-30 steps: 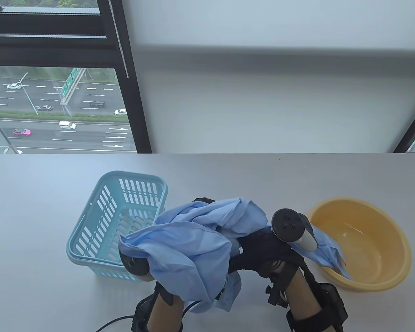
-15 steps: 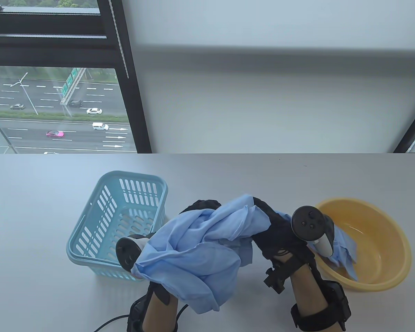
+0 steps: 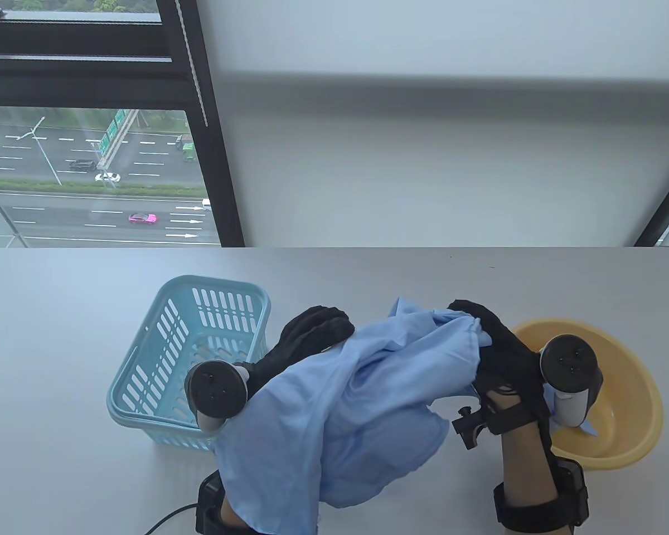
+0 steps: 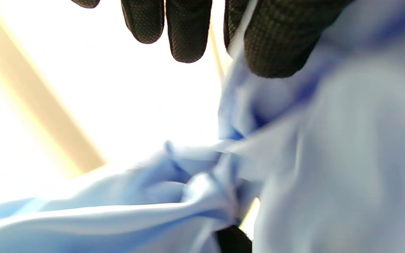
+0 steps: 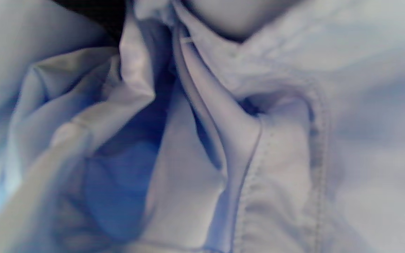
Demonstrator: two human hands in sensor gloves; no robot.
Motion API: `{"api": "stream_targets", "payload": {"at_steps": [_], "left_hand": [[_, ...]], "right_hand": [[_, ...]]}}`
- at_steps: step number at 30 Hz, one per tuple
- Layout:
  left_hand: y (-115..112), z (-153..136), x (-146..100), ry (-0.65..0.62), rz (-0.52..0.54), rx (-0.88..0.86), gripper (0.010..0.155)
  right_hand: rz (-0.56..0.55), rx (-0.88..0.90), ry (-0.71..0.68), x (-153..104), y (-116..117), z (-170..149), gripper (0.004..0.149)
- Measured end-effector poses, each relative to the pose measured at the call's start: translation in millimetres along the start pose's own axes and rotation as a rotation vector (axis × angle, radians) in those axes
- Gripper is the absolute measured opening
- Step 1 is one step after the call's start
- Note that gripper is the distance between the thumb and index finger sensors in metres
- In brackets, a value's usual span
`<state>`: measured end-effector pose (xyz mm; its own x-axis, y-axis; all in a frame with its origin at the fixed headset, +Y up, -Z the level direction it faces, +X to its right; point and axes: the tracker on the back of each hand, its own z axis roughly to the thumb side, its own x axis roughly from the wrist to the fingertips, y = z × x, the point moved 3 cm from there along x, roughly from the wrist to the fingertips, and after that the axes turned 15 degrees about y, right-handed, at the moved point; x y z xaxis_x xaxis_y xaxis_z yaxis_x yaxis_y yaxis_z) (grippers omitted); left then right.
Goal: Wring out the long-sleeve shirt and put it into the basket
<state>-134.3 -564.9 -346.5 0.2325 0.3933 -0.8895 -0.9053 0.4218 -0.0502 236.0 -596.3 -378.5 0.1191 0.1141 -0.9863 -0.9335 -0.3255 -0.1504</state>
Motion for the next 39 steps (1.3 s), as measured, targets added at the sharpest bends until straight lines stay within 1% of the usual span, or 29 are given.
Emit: {"api": "stream_targets", "payload": {"at_steps": [2, 4, 8, 9, 11, 14, 17, 18, 19, 21, 22, 23, 24, 25, 26, 27, 28, 29, 31, 33, 36, 39], "left_hand": [[8, -10, 0, 0.035, 0.034, 0.011, 0.054], [16, -18, -2, 0.057, 0.05, -0.01, 0.053], [29, -27, -5, 0.067, 0.043, -0.134, 0.056], [30, -26, -5, 0.063, 0.035, -0.159, 0.057], [28, -22, -6, 0.056, 0.022, -0.15, 0.062], [15, -11, -3, 0.039, -0.019, -0.084, 0.075], [-21, 5, 3, 0.012, -0.146, 0.015, 0.094], [-31, 8, 4, 0.005, -0.181, 0.031, 0.099], [-48, 11, 7, -0.005, -0.243, 0.049, 0.105], [-76, 12, 10, -0.002, -0.327, 0.067, 0.116], [-85, 10, 11, 0.001, -0.345, 0.065, 0.121], [-98, 9, 12, -0.007, -0.381, 0.053, 0.126], [-106, 7, 13, -0.006, -0.41, 0.035, 0.129], [-112, 5, 13, 0.003, -0.42, 0.01, 0.131], [-114, 4, 13, 0.001, -0.411, -0.005, 0.131], [-117, 3, 13, -0.012, -0.378, -0.01, 0.13], [-117, 3, 12, -0.022, -0.313, -0.005, 0.128], [-116, 3, 11, -0.028, -0.252, -0.012, 0.124], [-112, 0, 9, -0.02, -0.088, -0.069, 0.109], [-107, -1, 7, -0.017, -0.004, -0.111, 0.094], [-98, 2, 4, -0.04, 0.099, -0.113, 0.076], [-84, 10, -1, -0.064, 0.166, -0.106, 0.07]], "right_hand": [[-0.065, 0.018, 0.01, -1, -13, -2, 0.043], [-0.132, -0.003, 0.006, -4, -27, -1, 0.042], [-0.254, -0.11, -0.021, -16, -43, 10, 0.043], [-0.294, -0.138, -0.041, -20, -45, 15, 0.043], [-0.326, -0.17, -0.066, -25, -46, 22, 0.043], [-0.339, -0.187, -0.093, -31, -41, 30, 0.044], [-0.258, -0.17, -0.12, -35, -28, 40, 0.045], [-0.229, -0.163, -0.128, -36, -24, 43, 0.045], [-0.187, -0.155, -0.139, -38, -18, 47, 0.046], [-0.115, -0.15, -0.166, -42, -6, 55, 0.046], [-0.079, -0.148, -0.179, -44, 0, 58, 0.046], [-0.019, -0.135, -0.206, -47, 9, 63, 0.046], [0.028, -0.117, -0.219, -48, 14, 65, 0.046], [0.114, -0.074, -0.23, -49, 23, 68, 0.046], [0.168, -0.045, -0.232, -50, 29, 69, 0.046], [0.248, -0.009, -0.237, -52, 37, 70, 0.046], [0.295, 0.004, -0.248, -53, 44, 72, 0.046], [0.311, -0.001, -0.255, -54, 47, 73, 0.047], [0.305, -0.02, -0.266, -57, 51, 75, 0.047], [0.312, -0.037, -0.28, -59, 52, 78, 0.049], [0.328, -0.035, -0.303, -63, 50, 81, 0.054], [0.309, -0.064, -0.355, -67, 40, 86, 0.065]]}}
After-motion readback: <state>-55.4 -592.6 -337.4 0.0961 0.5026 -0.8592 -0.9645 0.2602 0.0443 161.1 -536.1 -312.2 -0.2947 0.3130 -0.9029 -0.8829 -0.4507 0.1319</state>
